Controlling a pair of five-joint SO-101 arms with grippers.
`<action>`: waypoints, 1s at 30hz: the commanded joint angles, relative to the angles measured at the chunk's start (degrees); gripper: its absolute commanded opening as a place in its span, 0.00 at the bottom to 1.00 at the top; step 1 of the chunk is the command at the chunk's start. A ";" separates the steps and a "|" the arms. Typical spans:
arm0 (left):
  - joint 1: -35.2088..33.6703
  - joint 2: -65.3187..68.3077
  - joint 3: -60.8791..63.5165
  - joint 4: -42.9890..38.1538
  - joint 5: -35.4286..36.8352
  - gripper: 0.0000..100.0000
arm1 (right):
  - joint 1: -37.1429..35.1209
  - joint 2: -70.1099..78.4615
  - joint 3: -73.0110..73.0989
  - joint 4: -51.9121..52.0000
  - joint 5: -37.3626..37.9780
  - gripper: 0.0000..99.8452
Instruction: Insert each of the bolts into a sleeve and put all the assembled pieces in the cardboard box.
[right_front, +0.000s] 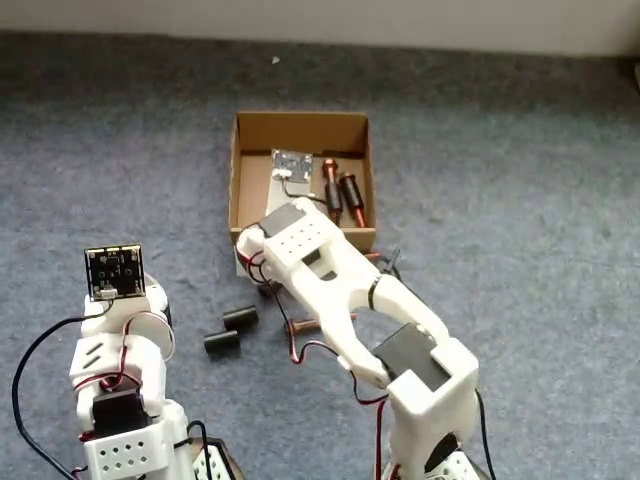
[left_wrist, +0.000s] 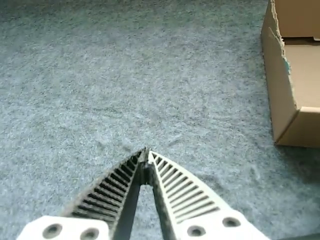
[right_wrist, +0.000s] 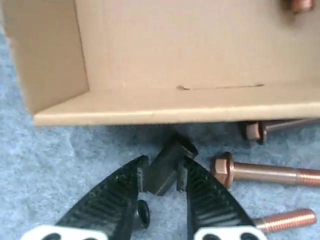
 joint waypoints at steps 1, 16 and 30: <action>-0.66 -0.31 -0.31 -1.32 -0.62 0.01 | -0.57 2.51 -1.63 0.22 -0.70 0.10; -0.66 -0.31 -0.31 -1.32 -0.62 0.01 | -0.31 3.47 -3.65 9.89 -0.70 0.10; -0.66 -0.31 -0.31 -1.32 -0.62 0.01 | -0.57 3.21 -3.65 8.84 1.93 0.00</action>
